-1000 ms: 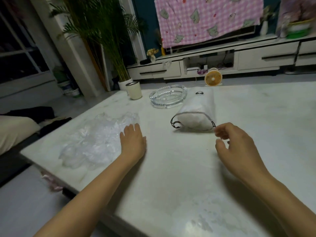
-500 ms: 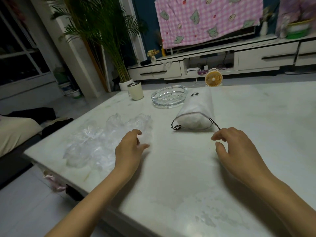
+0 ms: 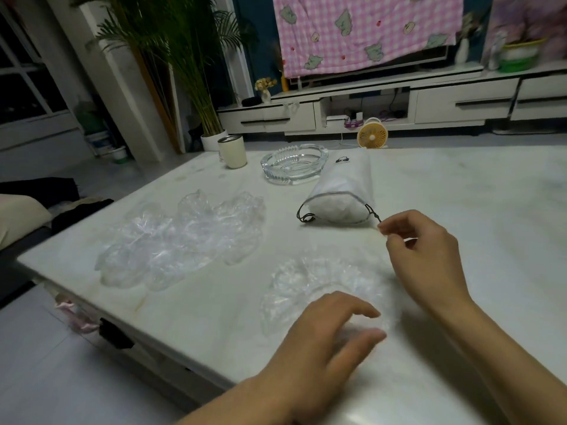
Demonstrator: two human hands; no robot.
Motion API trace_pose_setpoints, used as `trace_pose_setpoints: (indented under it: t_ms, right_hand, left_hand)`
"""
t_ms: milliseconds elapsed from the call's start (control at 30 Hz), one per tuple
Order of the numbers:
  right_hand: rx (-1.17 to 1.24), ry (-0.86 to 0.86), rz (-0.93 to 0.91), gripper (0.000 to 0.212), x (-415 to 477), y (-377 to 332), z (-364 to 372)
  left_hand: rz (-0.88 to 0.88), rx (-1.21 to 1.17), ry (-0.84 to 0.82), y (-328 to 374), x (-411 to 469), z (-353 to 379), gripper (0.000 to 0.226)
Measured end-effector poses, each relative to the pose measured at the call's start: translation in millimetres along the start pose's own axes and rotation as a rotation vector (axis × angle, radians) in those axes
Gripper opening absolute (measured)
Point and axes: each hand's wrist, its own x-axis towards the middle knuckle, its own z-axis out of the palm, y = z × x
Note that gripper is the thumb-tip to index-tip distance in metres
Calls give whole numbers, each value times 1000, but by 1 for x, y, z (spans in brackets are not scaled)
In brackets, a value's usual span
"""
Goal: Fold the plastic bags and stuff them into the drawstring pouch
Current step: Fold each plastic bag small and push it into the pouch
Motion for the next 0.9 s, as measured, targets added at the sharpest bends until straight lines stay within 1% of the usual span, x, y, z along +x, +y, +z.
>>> trace_pose_setpoints:
  t_ms: [67, 100, 133, 167, 233, 267, 300, 333, 367, 400, 467, 533, 567, 633, 667, 700, 733, 767, 800, 833, 867, 900]
  right_hand:
    - [7, 36, -18, 26, -3, -2, -1]
    - [4, 21, -30, 27, -7, -3, 2]
    - [-7, -34, -42, 28, -11, -4, 8]
    - [-62, -129, -75, 30, -19, -2, 15]
    - [-287, -404, -235, 40, -33, 5, 33]
    - [-414, -558, -282, 49, -37, 11, 40]
    - [-553, -680, -295, 60, -38, 17, 43]
    - [-671, -743, -296, 74, -36, 21, 43]
    - [-744, -764, -286, 83, -33, 24, 41]
    - [-790, -770, -271, 79, -29, 26, 39]
    - [-814, -812, -240, 63, -26, 30, 36]
    - [-811, -822, -232, 64, -26, 32, 37]
    - [-823, -823, -239, 70, -26, 33, 37]
    - [-802, -815, -256, 90, -29, 32, 38]
    - [-786, -815, -260, 95, -30, 32, 38]
    - [-753, -801, -264, 93, -31, 31, 36]
    - [-690, -762, -258, 85, -29, 28, 33]
    - [-573, -687, -245, 70, -27, 25, 31]
    - [-431, -587, -219, 53, -23, 21, 27]
    - [-309, -463, -209, 39, -18, 19, 22]
    - [-233, -384, -195, 28, -13, 16, 18]
    - [-166, -368, -175, 19, -8, 13, 12]
  left_hand:
    - [-25, -11, 180, 1, 7, -6, 28]
    - [-53, 39, 230, -4, 12, -9, 30]
    - [-91, 119, 223, -11, 17, -15, 36]
    - [-125, 220, 151, -22, 21, -15, 47]
    - [-174, 463, -84, -42, 22, -13, 75]
    - [-223, 578, -195, -50, 20, -13, 80]
    - [-289, 636, -266, -54, 20, -11, 75]
    - [-353, 650, -299, -56, 19, -12, 67]
    - [-392, 640, -294, -56, 18, -13, 63]
    - [-413, 636, -289, -56, 18, -14, 62]
    - [-424, 649, -293, -58, 16, -15, 63]
    - [-436, 643, -301, -58, 15, -14, 63]
    - [-444, 643, -309, -59, 14, -13, 63]
    - [-440, 640, -294, -59, 13, -13, 63]
    - [-421, 624, -283, -58, 13, -14, 63]
    - [-374, 593, -258, -59, 11, -15, 64]
    - [-294, 546, -205, -59, 8, -17, 66]
    - [-188, 490, -132, -58, 4, -20, 66]
    - [-86, 435, -77, -57, -1, -22, 60]
    - [-1, 397, -42, -57, -5, -25, 51]
    - [46, 373, -30, -58, -10, -28, 44]
    - [75, 371, -35, -58, -13, -28, 42]
